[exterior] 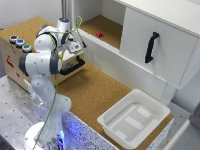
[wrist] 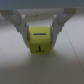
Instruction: Store the yellow block in the drawer
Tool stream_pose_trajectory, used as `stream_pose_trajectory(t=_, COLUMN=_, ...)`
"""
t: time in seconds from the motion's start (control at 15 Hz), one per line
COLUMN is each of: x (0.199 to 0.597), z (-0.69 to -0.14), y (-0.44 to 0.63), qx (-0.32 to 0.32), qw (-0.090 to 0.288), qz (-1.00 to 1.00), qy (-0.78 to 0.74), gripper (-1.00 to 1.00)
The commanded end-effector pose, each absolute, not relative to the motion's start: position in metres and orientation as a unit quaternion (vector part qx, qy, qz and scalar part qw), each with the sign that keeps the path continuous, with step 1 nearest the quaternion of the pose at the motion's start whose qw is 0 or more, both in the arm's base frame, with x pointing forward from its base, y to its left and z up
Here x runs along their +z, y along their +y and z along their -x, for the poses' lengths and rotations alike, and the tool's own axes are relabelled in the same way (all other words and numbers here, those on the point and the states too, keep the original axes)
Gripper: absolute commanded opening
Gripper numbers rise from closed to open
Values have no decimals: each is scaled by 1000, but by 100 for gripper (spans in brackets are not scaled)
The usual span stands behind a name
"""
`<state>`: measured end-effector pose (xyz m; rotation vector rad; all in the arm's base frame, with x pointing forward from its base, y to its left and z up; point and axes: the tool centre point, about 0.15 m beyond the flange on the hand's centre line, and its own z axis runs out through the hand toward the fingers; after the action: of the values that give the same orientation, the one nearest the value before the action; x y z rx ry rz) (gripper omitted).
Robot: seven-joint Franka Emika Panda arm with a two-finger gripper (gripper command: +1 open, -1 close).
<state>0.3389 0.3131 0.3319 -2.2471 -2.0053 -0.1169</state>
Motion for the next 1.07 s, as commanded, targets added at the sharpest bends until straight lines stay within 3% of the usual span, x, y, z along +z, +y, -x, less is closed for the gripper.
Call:
stream_pose_trajectory(t=0.0, x=353, z=-334, y=329, qx=-10, qw=5, qz=759, qy=-651, gripper=100)
stream_pose_trajectory(t=0.53, x=430, z=-351, y=357, qx=-77, qw=-39, qz=758, qy=-646, gripper=100)
stream_pose_trajectory(t=1.0, x=478, z=-416, y=431, qx=-101, qw=-24, qz=745, qy=-659, gripper=100)
